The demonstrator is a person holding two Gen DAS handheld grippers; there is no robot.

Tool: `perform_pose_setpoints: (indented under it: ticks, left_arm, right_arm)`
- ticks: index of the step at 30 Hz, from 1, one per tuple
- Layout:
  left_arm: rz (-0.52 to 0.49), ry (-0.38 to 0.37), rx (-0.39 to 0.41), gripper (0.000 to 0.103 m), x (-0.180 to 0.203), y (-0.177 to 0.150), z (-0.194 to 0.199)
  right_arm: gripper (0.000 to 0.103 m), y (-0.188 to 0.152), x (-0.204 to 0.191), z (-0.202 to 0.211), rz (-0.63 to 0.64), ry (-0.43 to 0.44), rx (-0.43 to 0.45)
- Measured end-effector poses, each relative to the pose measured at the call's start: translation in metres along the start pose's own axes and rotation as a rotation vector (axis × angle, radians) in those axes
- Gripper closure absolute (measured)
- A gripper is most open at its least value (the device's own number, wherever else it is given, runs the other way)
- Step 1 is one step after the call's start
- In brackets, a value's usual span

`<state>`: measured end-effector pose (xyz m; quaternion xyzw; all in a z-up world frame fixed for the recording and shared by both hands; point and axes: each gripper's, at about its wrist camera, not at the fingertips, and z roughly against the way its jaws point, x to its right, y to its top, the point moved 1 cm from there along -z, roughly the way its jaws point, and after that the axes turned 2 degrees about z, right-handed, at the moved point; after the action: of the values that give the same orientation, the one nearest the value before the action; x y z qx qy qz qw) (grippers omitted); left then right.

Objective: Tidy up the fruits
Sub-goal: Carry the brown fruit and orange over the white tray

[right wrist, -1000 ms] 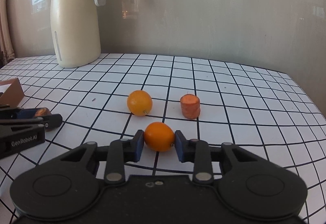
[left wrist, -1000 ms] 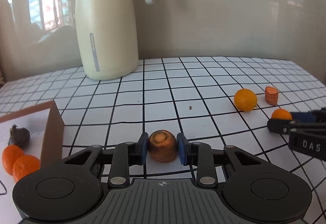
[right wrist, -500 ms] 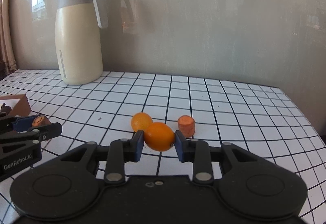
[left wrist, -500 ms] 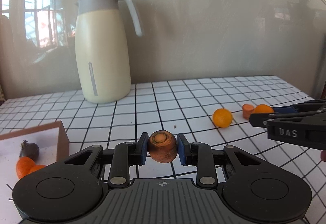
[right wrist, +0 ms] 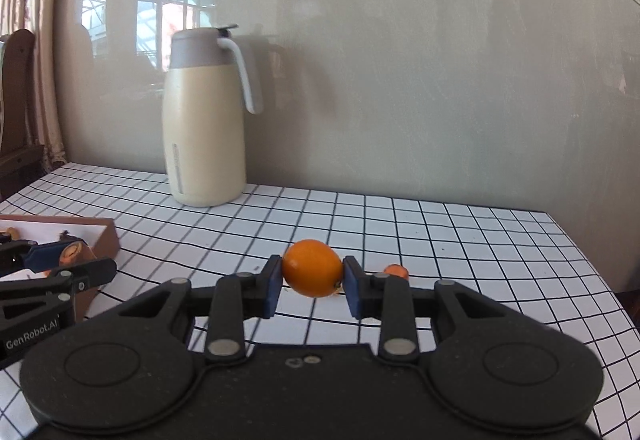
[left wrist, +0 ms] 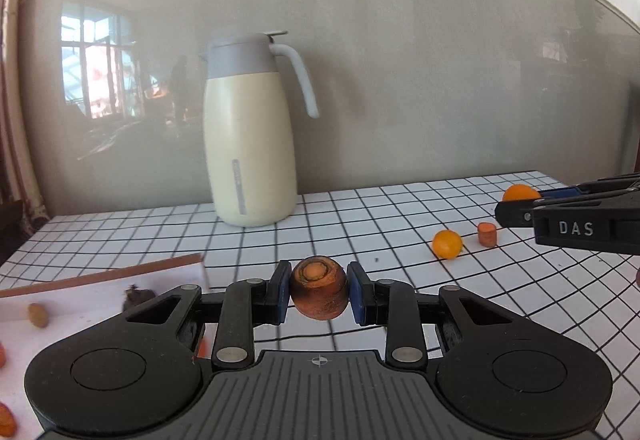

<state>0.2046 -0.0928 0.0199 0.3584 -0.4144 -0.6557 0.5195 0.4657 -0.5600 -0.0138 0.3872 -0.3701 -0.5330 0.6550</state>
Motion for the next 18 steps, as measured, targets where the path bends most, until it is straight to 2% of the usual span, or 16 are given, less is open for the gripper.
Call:
perform_pose_setpoints:
  ticks: [18]
  left_arm:
    - [0.068,0.149,0.039,0.073,-0.091,-0.024,0.071]
  right_arm:
    - [0.079,0.004,-0.103,0.032,0.127,0.164,0.043]
